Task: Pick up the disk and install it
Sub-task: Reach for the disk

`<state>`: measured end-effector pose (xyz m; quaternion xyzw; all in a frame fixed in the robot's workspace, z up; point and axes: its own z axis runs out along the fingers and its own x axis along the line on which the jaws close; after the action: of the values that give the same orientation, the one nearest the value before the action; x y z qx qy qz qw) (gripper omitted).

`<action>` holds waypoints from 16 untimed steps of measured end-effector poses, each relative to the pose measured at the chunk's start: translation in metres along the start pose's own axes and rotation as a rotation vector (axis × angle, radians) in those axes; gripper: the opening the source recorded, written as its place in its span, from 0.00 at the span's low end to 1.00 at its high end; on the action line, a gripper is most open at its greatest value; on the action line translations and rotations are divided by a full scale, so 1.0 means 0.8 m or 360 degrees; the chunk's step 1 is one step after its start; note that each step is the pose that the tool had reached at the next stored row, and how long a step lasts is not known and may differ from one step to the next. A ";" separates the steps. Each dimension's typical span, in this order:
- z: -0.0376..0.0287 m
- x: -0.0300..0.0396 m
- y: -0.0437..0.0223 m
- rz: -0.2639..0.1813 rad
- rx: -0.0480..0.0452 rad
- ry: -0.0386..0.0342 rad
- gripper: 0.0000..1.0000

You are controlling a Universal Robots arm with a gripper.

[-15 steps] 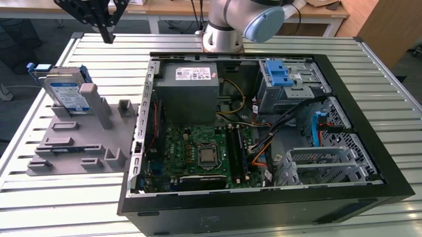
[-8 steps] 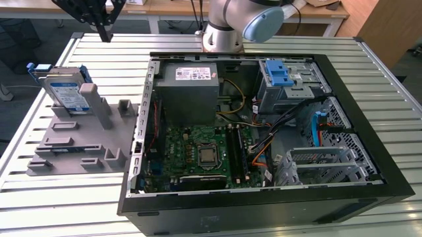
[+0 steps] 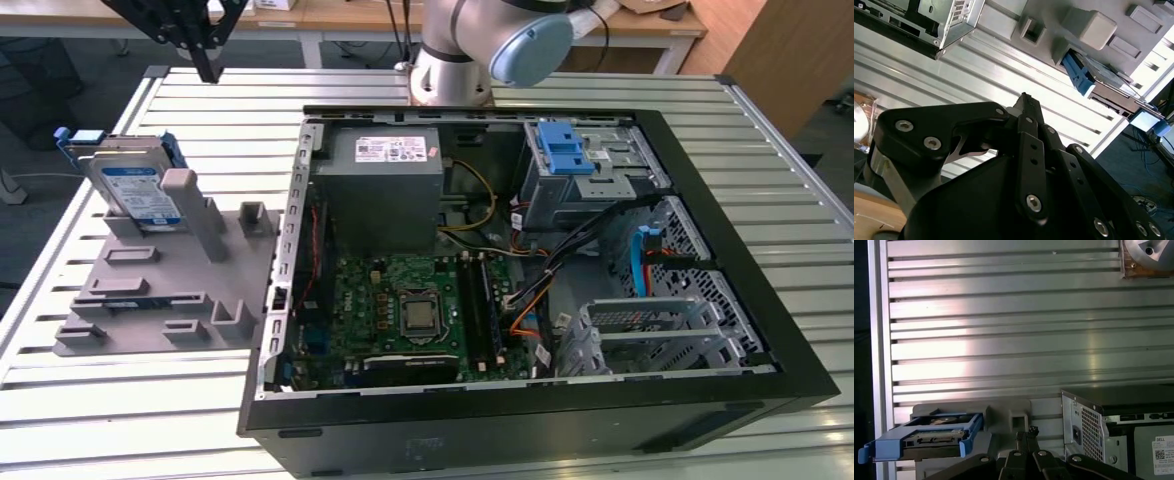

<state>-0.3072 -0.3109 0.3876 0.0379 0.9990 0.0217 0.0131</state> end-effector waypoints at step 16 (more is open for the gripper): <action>-0.0001 0.0000 -0.0032 0.0000 0.0000 0.0000 0.11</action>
<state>-0.3075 -0.3134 0.3876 0.0379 0.9990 0.0217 0.0131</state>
